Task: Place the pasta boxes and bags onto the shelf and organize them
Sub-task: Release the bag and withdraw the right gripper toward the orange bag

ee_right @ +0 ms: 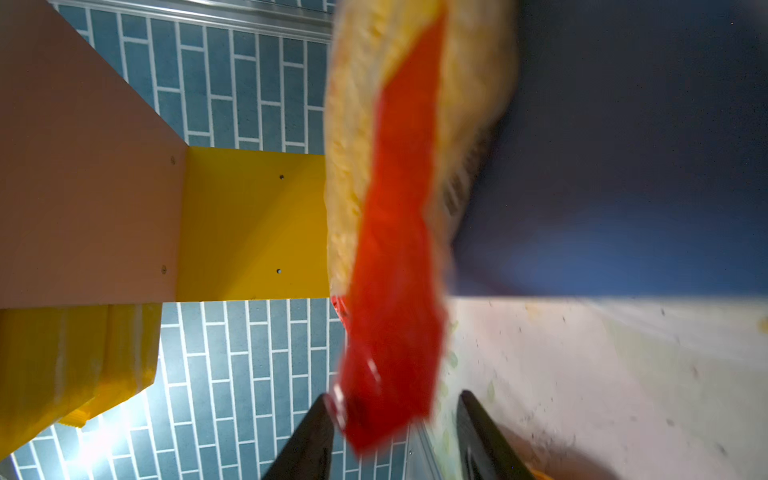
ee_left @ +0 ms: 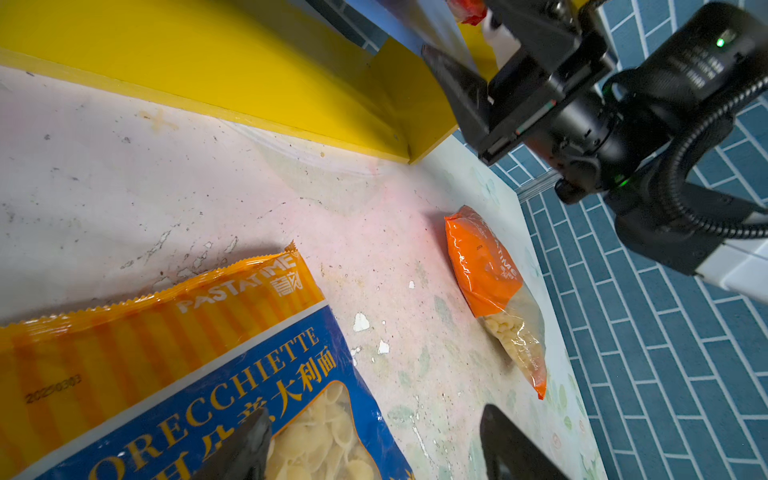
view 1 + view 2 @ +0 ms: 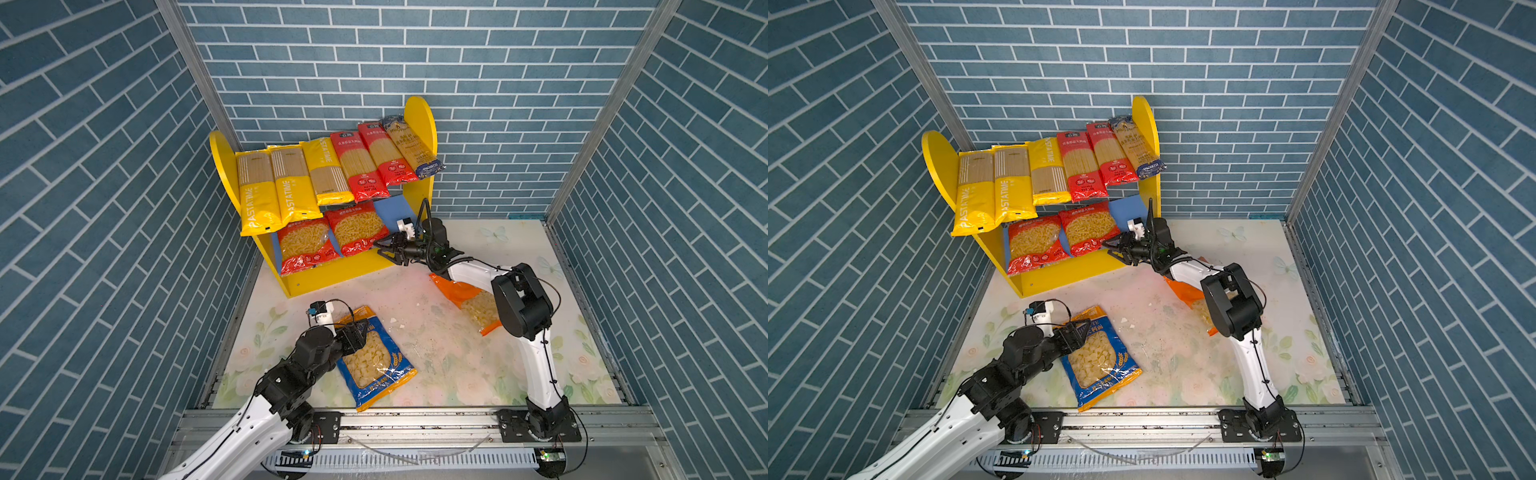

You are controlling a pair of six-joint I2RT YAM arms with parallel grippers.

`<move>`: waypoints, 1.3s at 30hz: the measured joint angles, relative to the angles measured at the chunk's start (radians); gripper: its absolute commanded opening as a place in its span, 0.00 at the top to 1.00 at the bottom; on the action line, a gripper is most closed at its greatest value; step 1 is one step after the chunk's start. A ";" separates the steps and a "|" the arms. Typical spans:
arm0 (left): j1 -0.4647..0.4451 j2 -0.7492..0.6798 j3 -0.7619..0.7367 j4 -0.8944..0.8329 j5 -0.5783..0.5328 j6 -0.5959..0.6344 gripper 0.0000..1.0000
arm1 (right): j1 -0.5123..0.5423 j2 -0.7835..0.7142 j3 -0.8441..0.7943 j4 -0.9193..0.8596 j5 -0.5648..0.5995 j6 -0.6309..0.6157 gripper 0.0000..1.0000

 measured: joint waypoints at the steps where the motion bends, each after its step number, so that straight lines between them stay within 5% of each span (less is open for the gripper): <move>1: 0.000 0.007 0.001 0.005 0.003 0.002 0.22 | -0.007 -0.037 -0.059 0.000 -0.005 -0.006 0.48; 8: -0.109 0.149 0.009 0.082 -0.030 0.019 0.21 | -0.092 -0.320 -0.369 -0.198 0.032 -0.201 0.48; 15: -0.346 0.487 0.130 0.212 -0.132 0.090 0.18 | -0.237 -0.539 -0.422 -0.702 0.404 -0.584 0.43; 21: -0.428 0.765 0.238 0.354 -0.145 0.118 0.16 | -0.370 -0.516 -0.421 -0.904 0.706 -0.747 0.43; 27: -0.425 0.822 0.250 0.407 -0.151 0.122 0.12 | -0.320 -0.484 -0.468 -0.880 0.744 -0.756 0.45; 33: -0.330 0.819 0.232 0.435 -0.109 0.073 0.13 | -0.118 -0.523 -0.554 -0.770 0.742 -0.693 0.46; 39: -0.278 0.818 0.222 0.443 -0.046 0.031 0.13 | -0.019 -0.630 -0.650 -0.727 0.565 -0.598 0.43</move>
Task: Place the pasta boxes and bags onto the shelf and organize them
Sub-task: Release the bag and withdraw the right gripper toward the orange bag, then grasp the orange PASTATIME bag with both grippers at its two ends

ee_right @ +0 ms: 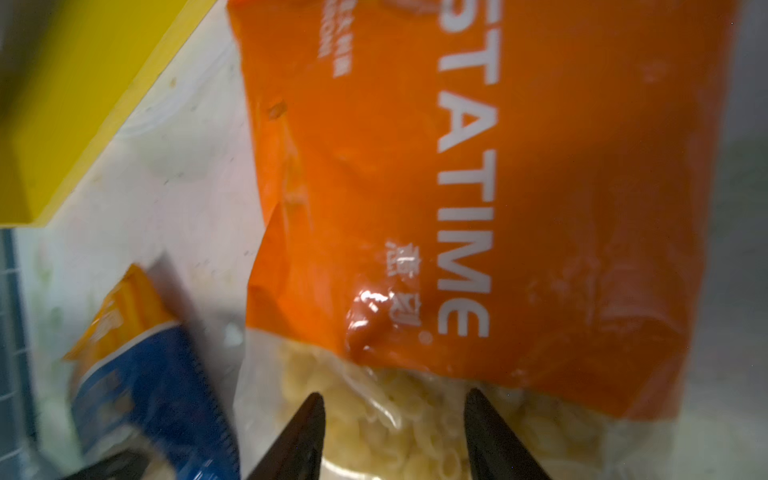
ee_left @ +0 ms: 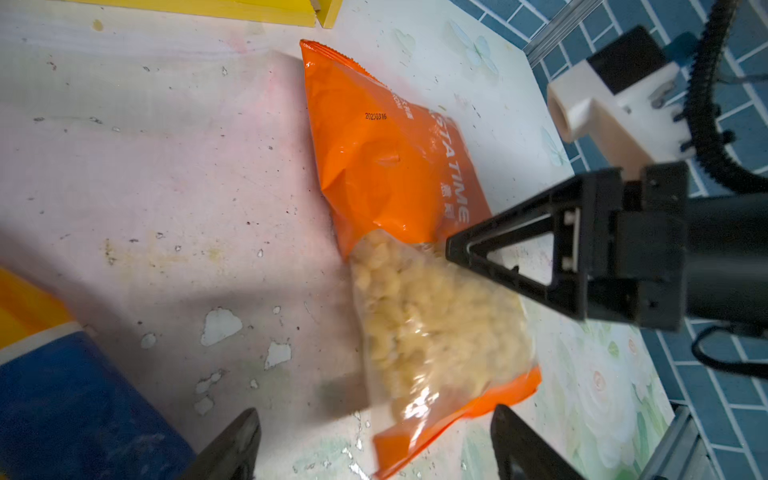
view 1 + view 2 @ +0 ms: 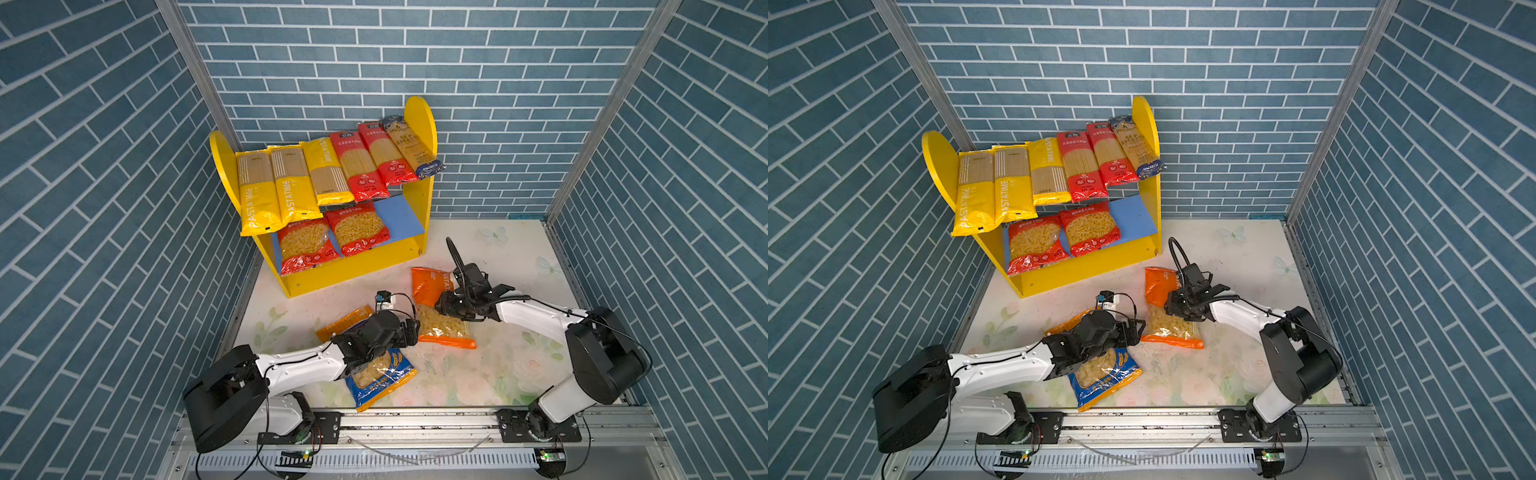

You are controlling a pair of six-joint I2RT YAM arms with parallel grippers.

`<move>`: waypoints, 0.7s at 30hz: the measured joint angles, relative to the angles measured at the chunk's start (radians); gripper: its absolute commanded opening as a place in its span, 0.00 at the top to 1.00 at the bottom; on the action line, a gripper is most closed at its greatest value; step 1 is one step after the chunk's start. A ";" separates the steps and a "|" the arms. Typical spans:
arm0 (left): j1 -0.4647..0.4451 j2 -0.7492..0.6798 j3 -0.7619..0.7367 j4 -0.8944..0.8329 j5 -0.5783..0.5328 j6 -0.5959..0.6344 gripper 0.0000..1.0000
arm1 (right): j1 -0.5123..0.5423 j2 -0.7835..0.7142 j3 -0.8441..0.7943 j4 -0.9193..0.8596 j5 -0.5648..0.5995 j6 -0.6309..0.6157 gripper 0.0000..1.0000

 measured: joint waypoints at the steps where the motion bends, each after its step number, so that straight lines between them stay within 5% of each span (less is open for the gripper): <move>1: 0.017 0.000 -0.003 0.006 0.020 -0.008 0.13 | -0.024 -0.034 -0.021 -0.002 -0.045 0.009 0.43; 8: 0.132 0.008 0.021 -0.089 0.119 0.026 0.11 | -0.314 -0.248 -0.093 -0.050 -0.194 0.003 0.37; 15: 0.133 0.175 0.297 -0.275 0.208 0.200 0.14 | -0.291 -0.255 -0.246 -0.040 -0.219 0.026 0.35; 21: 0.133 0.344 0.390 -0.326 0.281 0.256 0.22 | -0.230 -0.174 -0.260 0.048 -0.216 0.056 0.36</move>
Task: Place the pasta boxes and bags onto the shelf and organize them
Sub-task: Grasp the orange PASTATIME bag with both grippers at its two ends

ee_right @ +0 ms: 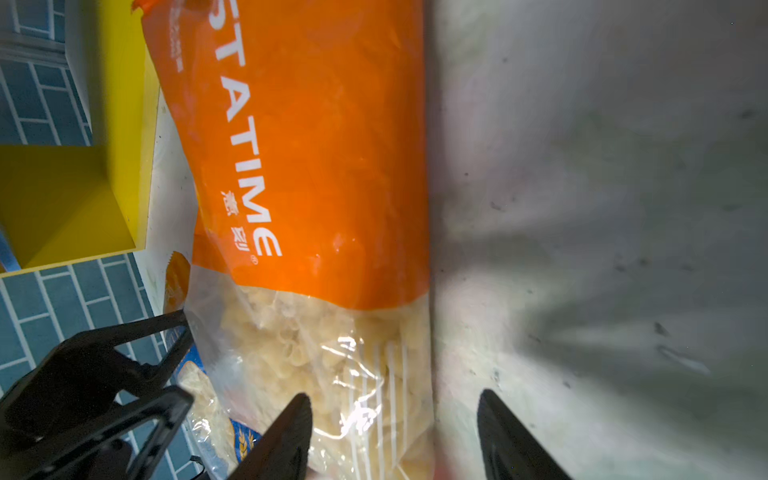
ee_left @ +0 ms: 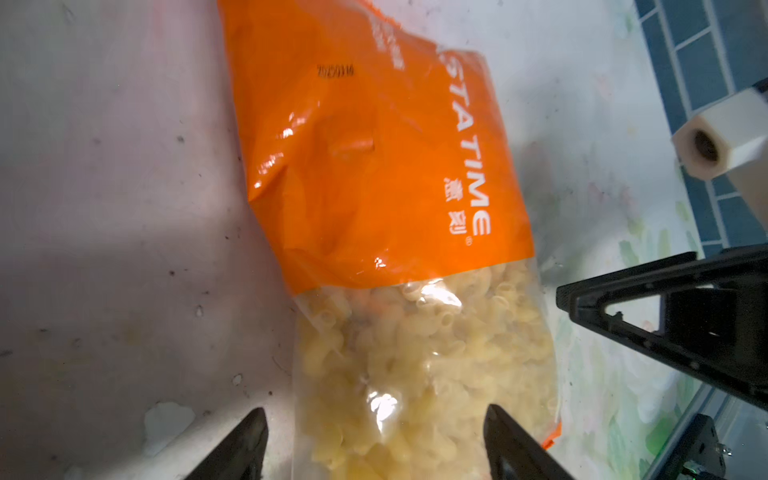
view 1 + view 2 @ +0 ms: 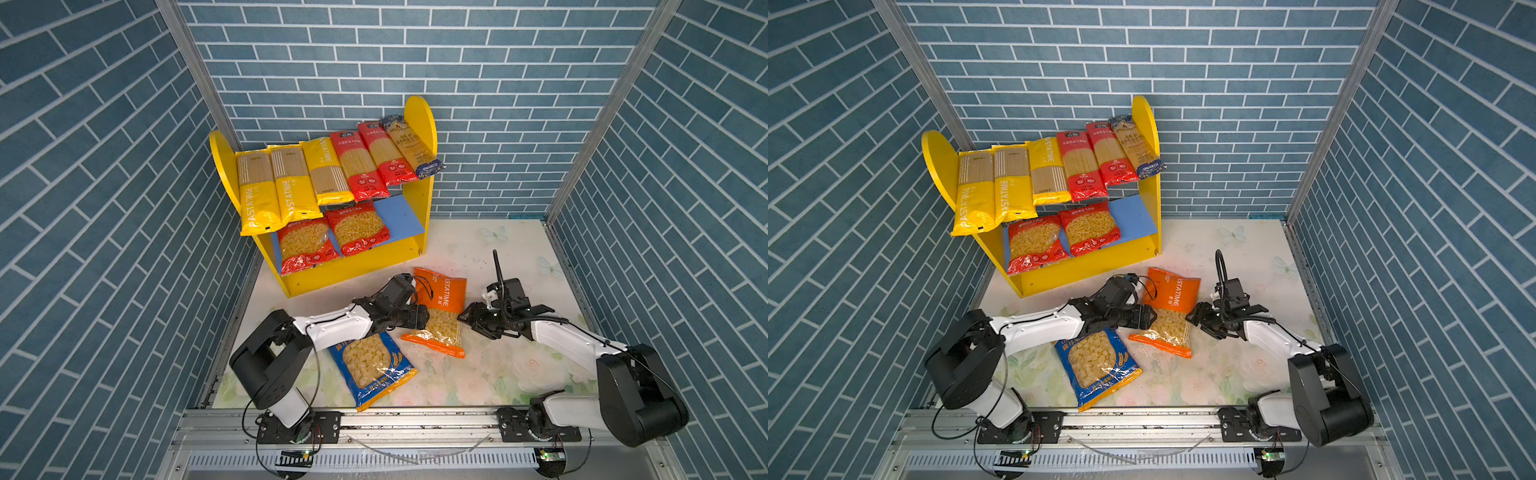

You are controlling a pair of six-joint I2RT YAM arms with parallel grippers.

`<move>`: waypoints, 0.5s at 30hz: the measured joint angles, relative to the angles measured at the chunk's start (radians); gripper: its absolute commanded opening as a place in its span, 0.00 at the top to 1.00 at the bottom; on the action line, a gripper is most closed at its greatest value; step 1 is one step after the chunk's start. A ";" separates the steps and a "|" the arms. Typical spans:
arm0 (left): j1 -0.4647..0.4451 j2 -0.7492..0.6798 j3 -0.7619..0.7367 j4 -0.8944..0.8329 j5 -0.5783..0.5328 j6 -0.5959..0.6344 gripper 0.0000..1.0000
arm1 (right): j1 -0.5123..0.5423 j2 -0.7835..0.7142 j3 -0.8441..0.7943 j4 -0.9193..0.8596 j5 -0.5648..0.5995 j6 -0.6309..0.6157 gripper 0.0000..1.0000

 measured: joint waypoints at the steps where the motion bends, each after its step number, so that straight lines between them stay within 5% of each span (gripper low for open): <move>1: 0.000 0.016 0.004 -0.005 0.010 0.004 0.24 | 0.007 0.019 0.000 0.014 0.000 0.004 0.37; 15: -0.012 0.050 0.003 0.059 0.098 -0.036 0.76 | 0.098 0.092 0.037 0.087 0.070 -0.035 0.80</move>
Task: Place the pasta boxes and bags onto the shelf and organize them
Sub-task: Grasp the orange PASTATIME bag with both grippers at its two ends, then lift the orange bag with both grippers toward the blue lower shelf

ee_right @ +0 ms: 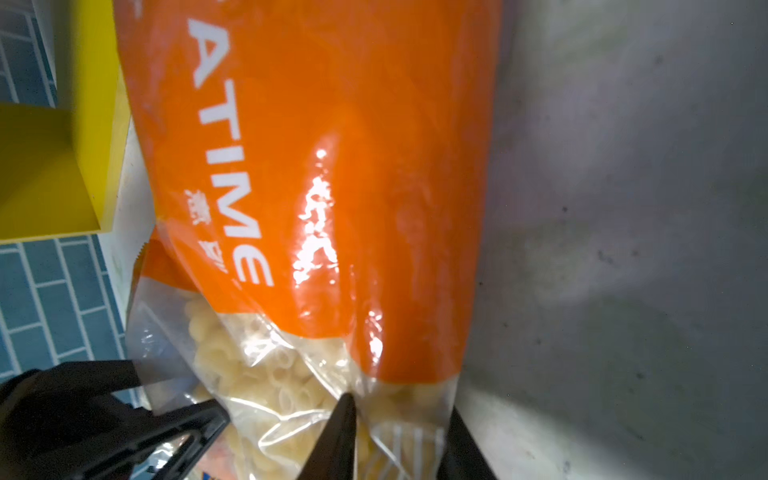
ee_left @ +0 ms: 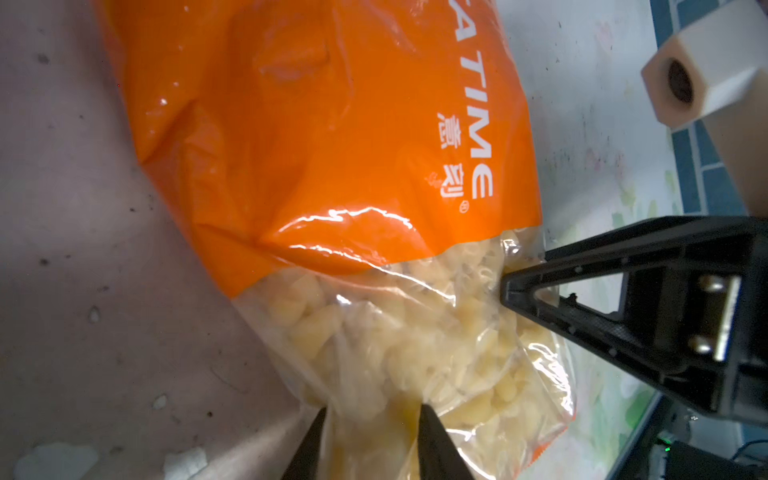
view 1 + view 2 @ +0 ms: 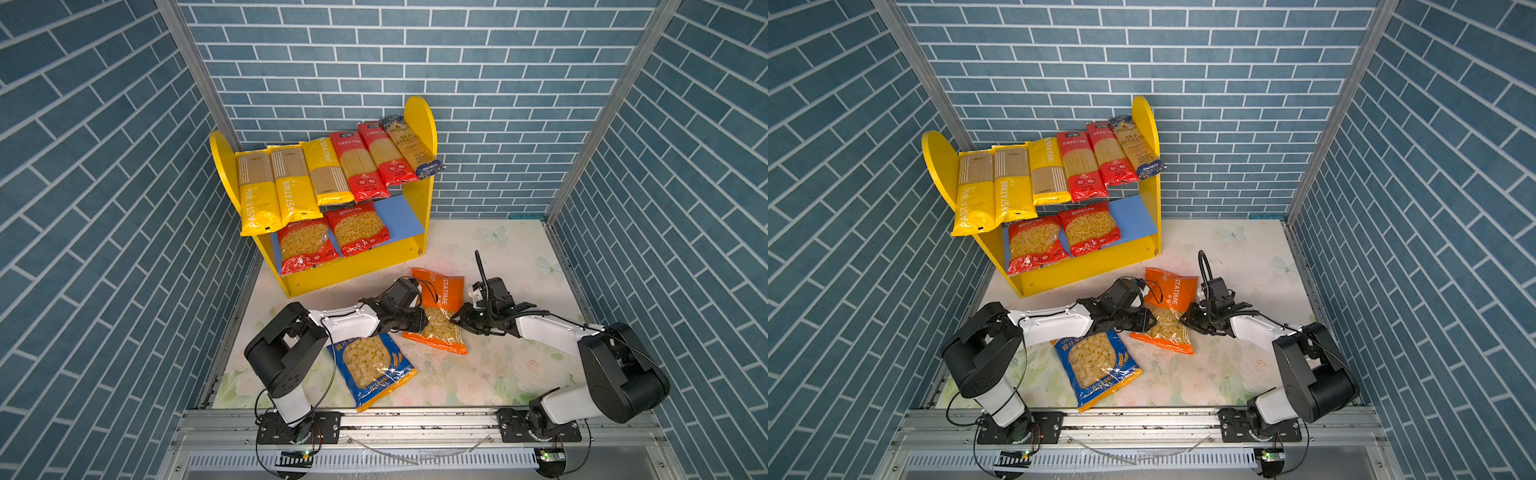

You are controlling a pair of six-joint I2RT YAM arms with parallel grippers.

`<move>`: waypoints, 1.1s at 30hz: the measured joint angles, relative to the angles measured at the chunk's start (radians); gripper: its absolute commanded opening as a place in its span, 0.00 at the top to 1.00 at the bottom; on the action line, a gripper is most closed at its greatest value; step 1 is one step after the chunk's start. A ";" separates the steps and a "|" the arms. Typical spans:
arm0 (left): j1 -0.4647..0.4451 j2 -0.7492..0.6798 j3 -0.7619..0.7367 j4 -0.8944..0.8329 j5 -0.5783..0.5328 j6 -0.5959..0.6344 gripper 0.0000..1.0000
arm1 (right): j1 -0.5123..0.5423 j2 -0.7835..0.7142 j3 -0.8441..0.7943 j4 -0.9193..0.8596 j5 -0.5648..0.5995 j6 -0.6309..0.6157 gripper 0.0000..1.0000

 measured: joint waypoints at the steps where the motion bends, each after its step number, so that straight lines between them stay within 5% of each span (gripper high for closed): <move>1: 0.000 -0.003 -0.003 0.004 0.002 -0.005 0.78 | 0.001 -0.004 0.002 -0.002 0.004 -0.006 0.83; 6: -0.011 -0.023 -0.050 0.062 0.021 -0.035 0.89 | 0.001 -0.041 0.004 -0.036 0.015 -0.043 0.95; 13: -0.062 -0.094 -0.129 0.117 -0.004 -0.061 1.00 | 0.008 -0.150 0.013 -0.114 0.002 -0.098 1.00; 22: -0.113 -0.321 -0.216 0.144 -0.141 -0.030 1.00 | 0.014 -0.250 0.068 -0.183 -0.027 -0.138 1.00; 33: -0.138 -0.494 -0.172 0.091 -0.275 0.194 1.00 | 0.017 -0.348 0.114 -0.135 -0.059 -0.133 1.00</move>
